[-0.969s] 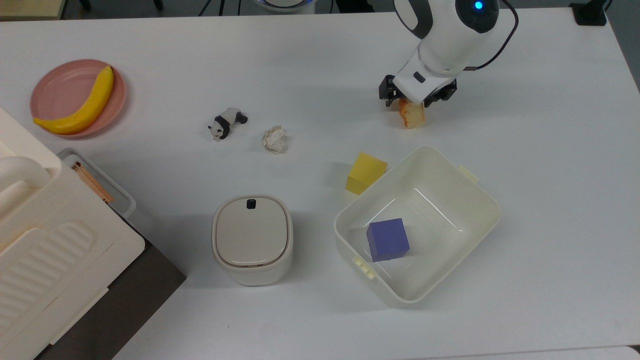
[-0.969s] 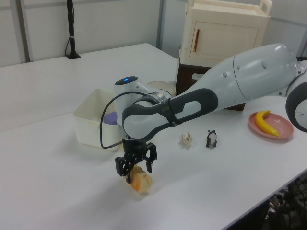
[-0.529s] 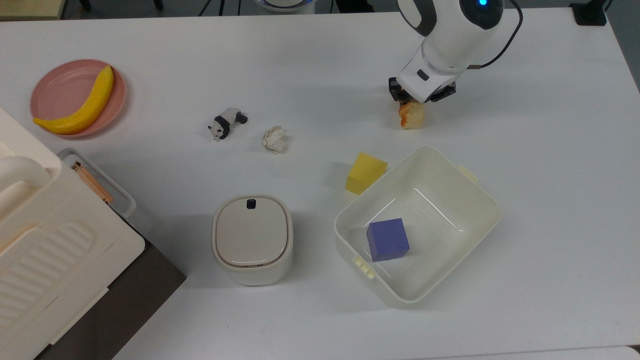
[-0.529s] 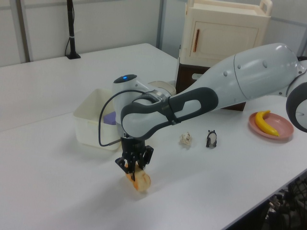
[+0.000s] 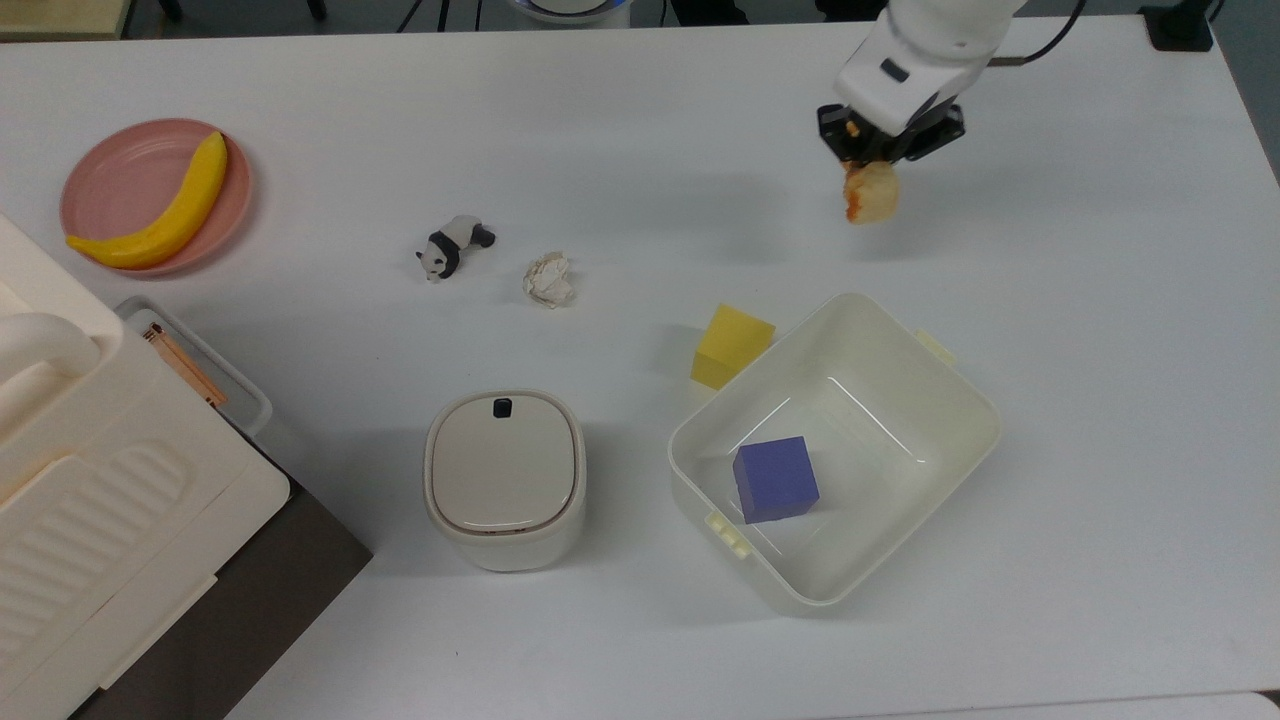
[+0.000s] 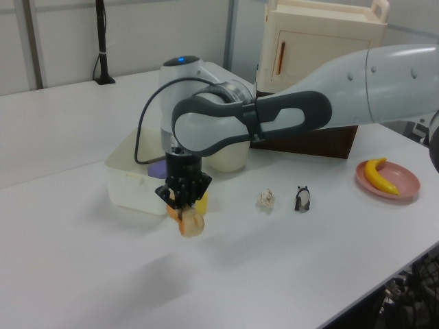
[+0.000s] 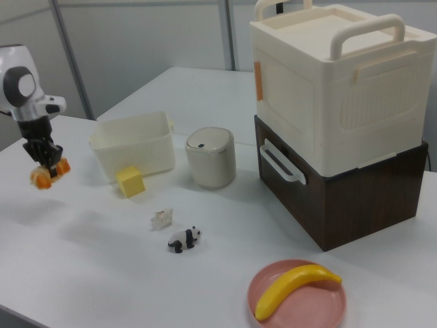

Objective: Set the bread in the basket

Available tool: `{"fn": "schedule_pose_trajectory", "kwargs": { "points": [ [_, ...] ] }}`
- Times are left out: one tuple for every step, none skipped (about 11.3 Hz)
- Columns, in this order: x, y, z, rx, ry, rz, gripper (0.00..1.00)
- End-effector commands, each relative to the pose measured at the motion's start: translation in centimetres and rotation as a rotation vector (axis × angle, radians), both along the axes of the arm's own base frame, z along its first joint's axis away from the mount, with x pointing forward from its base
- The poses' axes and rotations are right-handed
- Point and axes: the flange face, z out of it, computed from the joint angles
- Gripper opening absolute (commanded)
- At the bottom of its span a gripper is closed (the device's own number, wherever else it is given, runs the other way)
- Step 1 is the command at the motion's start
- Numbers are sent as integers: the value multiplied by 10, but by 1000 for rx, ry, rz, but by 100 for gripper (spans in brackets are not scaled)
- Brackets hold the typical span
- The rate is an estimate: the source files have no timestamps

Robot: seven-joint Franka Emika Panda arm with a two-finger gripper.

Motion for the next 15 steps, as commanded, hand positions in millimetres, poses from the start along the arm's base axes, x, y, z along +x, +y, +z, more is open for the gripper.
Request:
{"fn": "schedule_pose_trajectory", "kwargs": {
  "points": [
    [-23, 47, 33, 55, -20, 25, 19],
    [-31, 59, 38, 66, -24, 42, 37],
    [-36, 67, 44, 74, -29, 60, 51],
    [-38, 69, 46, 76, -31, 67, 100],
    [-42, 72, 48, 71, -37, 82, 100],
    [-39, 69, 50, 70, -42, 77, 100],
    [-37, 64, 56, 73, -51, 74, 100],
    [-34, 55, 64, 71, -62, 64, 100],
    [-28, 39, 73, 51, -68, 63, 100],
    [-22, 15, 90, 38, -87, 85, 100],
    [-14, -18, 110, 29, -91, 81, 100],
    [-2, -62, 128, 25, -99, 46, 100],
    [6, -107, 143, 17, -97, 15, 100],
    [12, -153, 151, 7, -79, -2, 100],
    [14, -195, 160, -2, -61, -27, 100]
  ]
}}
